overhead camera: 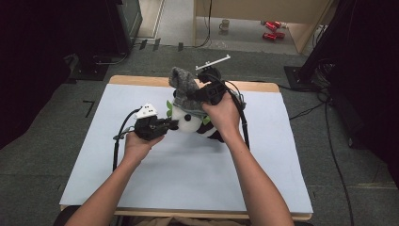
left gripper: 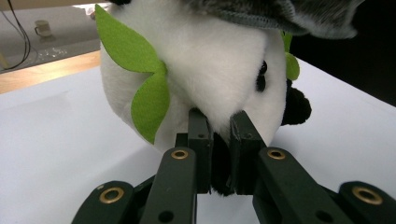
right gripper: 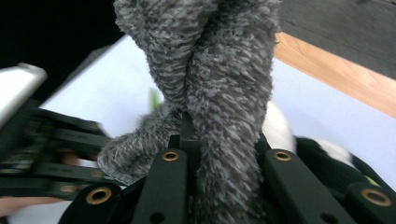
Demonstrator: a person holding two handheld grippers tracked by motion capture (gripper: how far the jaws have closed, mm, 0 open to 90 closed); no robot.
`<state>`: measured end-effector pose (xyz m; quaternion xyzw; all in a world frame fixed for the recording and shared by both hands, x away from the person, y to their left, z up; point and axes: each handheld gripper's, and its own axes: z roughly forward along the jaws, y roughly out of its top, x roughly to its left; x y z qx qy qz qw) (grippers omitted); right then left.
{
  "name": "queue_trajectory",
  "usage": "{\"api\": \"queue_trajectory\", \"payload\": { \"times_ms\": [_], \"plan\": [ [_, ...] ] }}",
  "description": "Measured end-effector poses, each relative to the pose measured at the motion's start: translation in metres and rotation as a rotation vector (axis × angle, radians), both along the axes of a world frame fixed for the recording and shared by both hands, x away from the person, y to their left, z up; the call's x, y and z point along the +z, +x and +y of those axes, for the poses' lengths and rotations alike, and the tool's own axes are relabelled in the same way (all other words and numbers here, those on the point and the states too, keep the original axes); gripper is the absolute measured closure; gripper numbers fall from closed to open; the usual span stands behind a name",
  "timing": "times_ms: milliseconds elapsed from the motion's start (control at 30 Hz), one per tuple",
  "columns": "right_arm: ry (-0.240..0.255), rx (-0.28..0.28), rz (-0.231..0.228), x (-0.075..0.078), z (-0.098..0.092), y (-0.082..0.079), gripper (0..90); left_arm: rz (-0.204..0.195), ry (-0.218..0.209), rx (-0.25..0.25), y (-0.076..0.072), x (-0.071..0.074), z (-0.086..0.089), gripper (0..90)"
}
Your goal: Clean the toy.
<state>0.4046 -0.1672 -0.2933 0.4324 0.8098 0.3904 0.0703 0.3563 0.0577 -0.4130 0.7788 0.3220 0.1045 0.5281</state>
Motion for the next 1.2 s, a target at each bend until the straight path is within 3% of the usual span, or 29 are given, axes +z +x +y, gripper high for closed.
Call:
{"api": "queue_trajectory", "payload": {
  "times_ms": [100,200,300,433,467,567,833,1200],
  "plan": [
    [0.016,0.047,-0.011,0.009,0.016,-0.006,77.6,-0.008,0.005,0.003,-0.001,0.001,0.000,82.3],
    [0.021,0.082,-0.001,0.009,0.032,-0.009,77.6,-0.024,0.013,0.009,-0.001,0.001,0.000,82.2],
    [0.015,0.104,0.032,-0.002,0.046,-0.006,77.6,-0.038,0.021,0.010,-0.003,0.002,-0.002,82.2],
    [-0.031,0.088,0.084,-0.027,0.053,0.004,77.7,-0.037,0.023,0.008,-0.004,0.002,-0.003,82.2],
    [-0.048,0.083,0.081,-0.031,0.052,0.006,77.7,-0.032,0.036,0.009,-0.004,0.001,-0.003,82.2],
    [0.007,0.080,0.102,-0.039,0.045,0.010,77.7,-0.021,0.031,0.012,-0.002,0.000,-0.002,82.2],
    [-0.045,0.076,0.075,-0.032,0.039,0.011,77.7,-0.008,0.023,0.011,-0.001,-0.001,-0.002,82.1],
    [-0.048,0.023,0.078,-0.027,0.014,0.015,77.3,0.031,0.041,0.011,0.002,-0.004,0.003,81.8]
  ]
}}
